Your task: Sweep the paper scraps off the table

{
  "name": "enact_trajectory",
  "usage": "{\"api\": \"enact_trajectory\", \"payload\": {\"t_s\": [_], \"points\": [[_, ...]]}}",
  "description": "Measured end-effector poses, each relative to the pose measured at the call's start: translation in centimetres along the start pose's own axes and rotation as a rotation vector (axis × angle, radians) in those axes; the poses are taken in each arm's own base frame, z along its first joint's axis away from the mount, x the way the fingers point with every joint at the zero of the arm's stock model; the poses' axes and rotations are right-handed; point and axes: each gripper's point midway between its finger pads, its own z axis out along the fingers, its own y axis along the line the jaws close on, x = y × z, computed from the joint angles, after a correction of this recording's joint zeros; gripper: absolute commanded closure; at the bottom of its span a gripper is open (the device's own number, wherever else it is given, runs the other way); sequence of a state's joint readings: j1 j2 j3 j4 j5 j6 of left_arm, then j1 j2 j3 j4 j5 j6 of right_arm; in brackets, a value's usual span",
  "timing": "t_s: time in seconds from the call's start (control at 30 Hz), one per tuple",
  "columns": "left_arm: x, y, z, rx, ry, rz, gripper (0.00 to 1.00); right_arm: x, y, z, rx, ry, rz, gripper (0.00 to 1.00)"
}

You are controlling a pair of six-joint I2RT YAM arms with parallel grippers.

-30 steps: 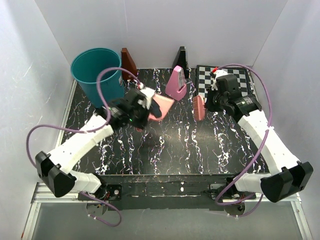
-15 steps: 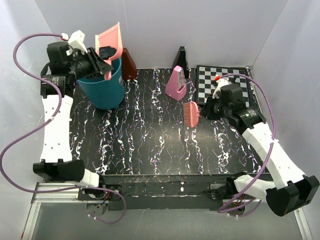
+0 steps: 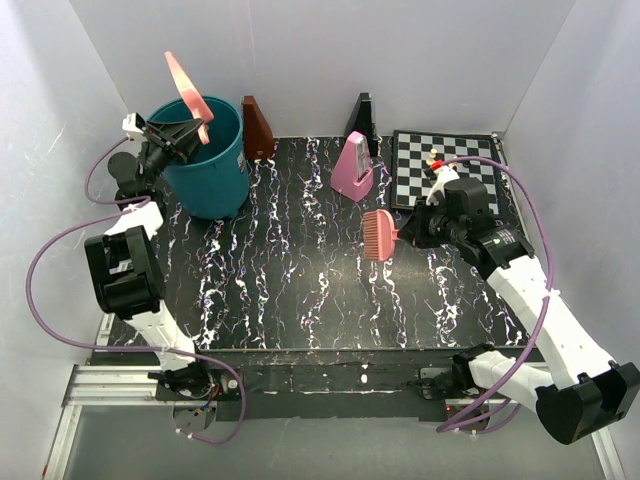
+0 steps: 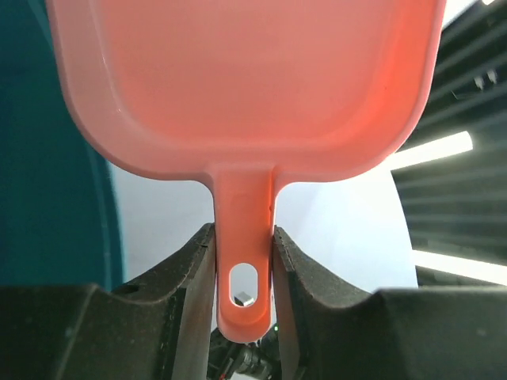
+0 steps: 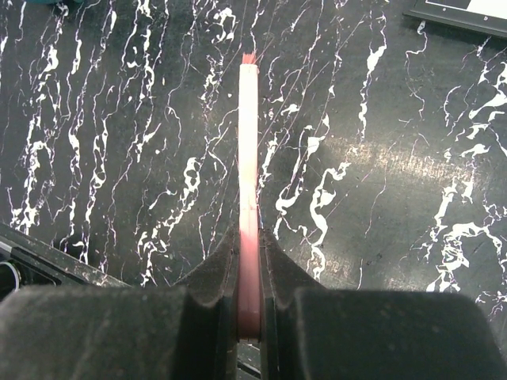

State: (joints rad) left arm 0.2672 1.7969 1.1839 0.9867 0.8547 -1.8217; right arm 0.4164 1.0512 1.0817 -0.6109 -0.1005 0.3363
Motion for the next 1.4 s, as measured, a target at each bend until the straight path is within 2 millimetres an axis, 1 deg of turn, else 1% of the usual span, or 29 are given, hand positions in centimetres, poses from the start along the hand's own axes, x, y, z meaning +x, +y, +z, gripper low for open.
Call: {"api": "enact_trajectory", "payload": {"t_s": [0.1,0.23,0.33,0.43,0.5,0.57,0.6,0.63,0.67,0.7,0.77,0.8,0.87,0.97,1.0,1.03,1.07,1.1,1.17,1.27,1.33,1.4], "points": [[1.0,-1.9,-0.2,0.072,0.045,0.014,1.00,-0.1,0.1,-0.2,-0.002,-0.008,-0.001,0.99],[3.2,-5.8,-0.6,0.116,0.125,0.049,1.00,-0.2,0.0,-0.3,0.000,-0.011,-0.001,0.99],[5.1,-8.3,-1.1,0.094,0.168,0.099,1.00,-0.2,-0.1,-0.3,0.008,-0.015,0.000,0.99],[7.3,-9.8,-1.6,0.027,0.178,0.221,1.00,-0.3,-0.4,-0.2,0.027,-0.021,0.003,0.99],[9.3,-10.6,-1.5,-0.036,0.170,0.339,1.00,-0.5,-0.8,-0.2,0.051,-0.029,0.009,0.99],[12.3,-11.3,-1.2,-0.090,0.169,0.478,1.00,-0.7,-1.3,-0.1,0.080,-0.040,0.023,0.99],[13.9,-11.2,-1.2,-0.107,0.184,0.526,1.00,-0.8,-1.4,-0.1,0.089,-0.045,0.030,0.99],[16.1,-10.8,-1.3,-0.128,0.210,0.578,1.00,-0.8,-1.6,0.1,0.096,-0.050,0.035,0.99],[18.1,-10.2,-1.5,-0.153,0.237,0.622,1.00,-0.9,-1.7,0.3,0.102,-0.057,0.045,0.99],[20.1,-9.2,-1.7,-0.185,0.273,0.661,1.00,-0.8,-1.9,0.6,0.104,-0.061,0.057,0.99],[23.2,-5.9,-2.1,-0.287,0.325,0.736,1.00,-0.1,-2.4,1.3,0.114,-0.050,0.084,0.99],[24.4,-3.7,-2.5,-0.353,0.354,0.771,1.00,0.4,-2.7,1.8,0.116,-0.033,0.099,0.99],[26.3,1.4,-3.5,-0.513,0.417,0.838,1.00,1.3,-3.3,2.7,0.120,-0.001,0.140,0.99],[28.2,9.6,-6.3,-0.773,0.529,0.926,1.00,2.5,-3.9,3.9,0.116,0.040,0.191,0.99],[28.4,11.7,-7.1,-0.841,0.557,0.950,1.00,2.8,-4.0,4.0,0.112,0.047,0.202,0.99],[28.7,14.4,-8.5,-0.937,0.594,0.989,1.00,2.9,-4.0,4.2,0.107,0.050,0.213,0.99],[28.8,16.4,-9.5,-1.011,0.624,1.018,1.00,3.0,-4.1,4.3,0.100,0.047,0.221,0.99],[28.8,18.1,-10.4,-1.076,0.649,1.045,1.00,3.1,-4.0,4.4,0.093,0.041,0.227,0.99],[28.4,20.8,-11.5,-1.182,0.674,1.091,1.00,3.5,-4.0,4.7,0.075,0.035,0.235,0.99],[27.0,23.6,-12.5,-1.307,0.665,1.149,1.00,4.4,-3.9,4.8,0.060,0.037,0.249,0.99],[26.1,24.7,-12.8,-1.366,0.655,1.182,1.00,4.9,-3.9,4.7,0.052,0.033,0.254,0.99],[25.5,25.3,-12.7,-1.404,0.643,1.209,1.00,5.2,-4.0,4.7,0.049,0.026,0.262,0.99]]}}
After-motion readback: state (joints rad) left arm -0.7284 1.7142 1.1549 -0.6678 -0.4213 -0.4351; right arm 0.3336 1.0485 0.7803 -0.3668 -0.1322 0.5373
